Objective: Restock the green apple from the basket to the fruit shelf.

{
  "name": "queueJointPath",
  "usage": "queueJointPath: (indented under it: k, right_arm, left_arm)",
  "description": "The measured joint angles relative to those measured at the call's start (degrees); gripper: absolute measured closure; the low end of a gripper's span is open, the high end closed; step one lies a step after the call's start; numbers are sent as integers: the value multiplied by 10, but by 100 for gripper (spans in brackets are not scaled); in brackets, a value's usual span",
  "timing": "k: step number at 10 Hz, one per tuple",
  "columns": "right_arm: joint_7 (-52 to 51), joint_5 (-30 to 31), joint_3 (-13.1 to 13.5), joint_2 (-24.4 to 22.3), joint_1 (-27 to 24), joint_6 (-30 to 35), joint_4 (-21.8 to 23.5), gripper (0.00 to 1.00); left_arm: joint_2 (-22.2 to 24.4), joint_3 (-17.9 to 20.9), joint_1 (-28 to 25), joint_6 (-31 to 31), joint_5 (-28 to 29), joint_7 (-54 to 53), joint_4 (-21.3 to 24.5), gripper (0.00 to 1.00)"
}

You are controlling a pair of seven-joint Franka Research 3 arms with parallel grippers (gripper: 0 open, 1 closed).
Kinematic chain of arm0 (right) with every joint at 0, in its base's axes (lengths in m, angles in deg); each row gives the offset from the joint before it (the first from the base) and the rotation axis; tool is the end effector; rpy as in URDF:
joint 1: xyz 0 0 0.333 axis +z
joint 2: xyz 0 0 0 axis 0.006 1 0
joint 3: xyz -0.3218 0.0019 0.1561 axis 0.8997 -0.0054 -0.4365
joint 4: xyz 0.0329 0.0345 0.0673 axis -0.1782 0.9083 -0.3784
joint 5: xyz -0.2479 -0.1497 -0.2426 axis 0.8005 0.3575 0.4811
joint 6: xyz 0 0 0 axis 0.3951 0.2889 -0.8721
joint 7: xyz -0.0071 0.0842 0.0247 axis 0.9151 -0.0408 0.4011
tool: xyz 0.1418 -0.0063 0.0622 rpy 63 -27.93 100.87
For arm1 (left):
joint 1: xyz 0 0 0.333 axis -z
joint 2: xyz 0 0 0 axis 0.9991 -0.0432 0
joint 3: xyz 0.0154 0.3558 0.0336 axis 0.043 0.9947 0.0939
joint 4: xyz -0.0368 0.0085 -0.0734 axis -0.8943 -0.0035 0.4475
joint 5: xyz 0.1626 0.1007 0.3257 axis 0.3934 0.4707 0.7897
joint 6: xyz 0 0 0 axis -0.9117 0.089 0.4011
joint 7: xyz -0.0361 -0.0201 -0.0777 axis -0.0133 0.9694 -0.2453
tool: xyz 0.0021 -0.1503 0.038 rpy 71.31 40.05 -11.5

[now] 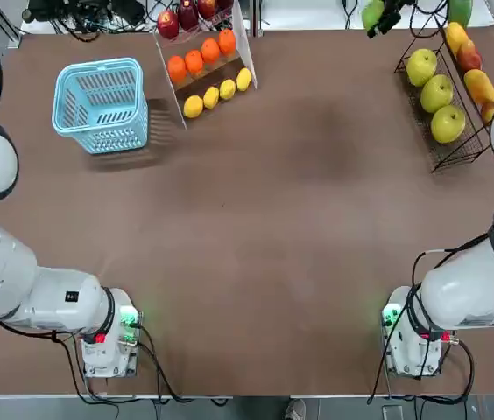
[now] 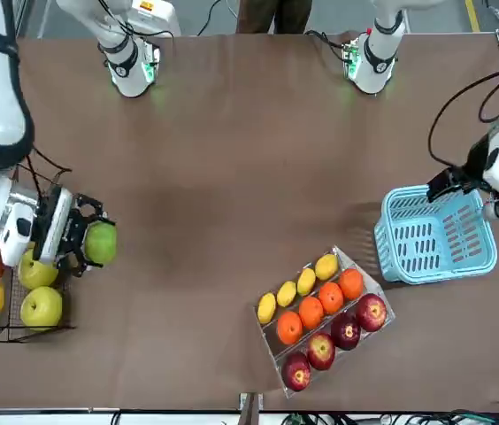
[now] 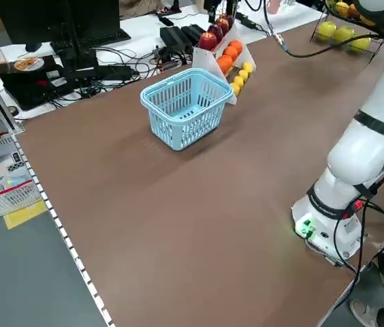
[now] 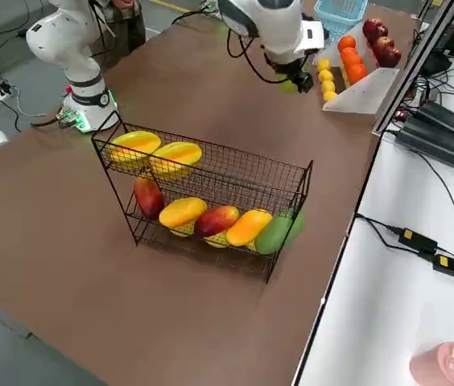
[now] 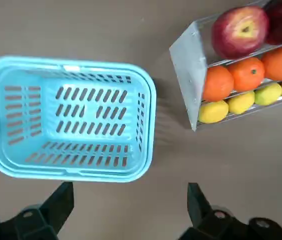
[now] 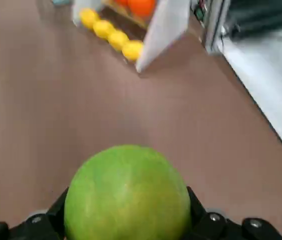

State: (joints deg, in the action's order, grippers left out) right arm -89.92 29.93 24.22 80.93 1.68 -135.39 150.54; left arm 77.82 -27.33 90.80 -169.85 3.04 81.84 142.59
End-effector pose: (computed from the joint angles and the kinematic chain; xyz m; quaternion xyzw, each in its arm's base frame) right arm 0.6569 0.0762 0.4801 -0.7997 -0.5521 -0.1637 0.1700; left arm 0.5870 -0.0473 0.5864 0.9985 0.0462 0.0089 0.0277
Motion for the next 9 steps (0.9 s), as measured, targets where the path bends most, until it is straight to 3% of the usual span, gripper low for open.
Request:
queueJointPath:
  k: [1, 3, 5, 9]
  right_arm:
    - [52, 62, 0, -1, 6, 1, -12, 11]
    - [127, 127, 1, -1, 8, 19, -21, 11]
    - [215, 166, 9, -1, 7, 55, -38, 11]
    - [360, 221, 30, -2, 5, 169, -92, 11]
  left_arm:
    - [1, 0, -2, 17, 0, -30, -18, 0]
    - [2, 0, -4, 69, 0, -48, -39, 0]
    - [3, -3, -4, 105, 0, -49, -43, 0]
    - [4, 2, -5, 111, 0, -49, -70, 0]
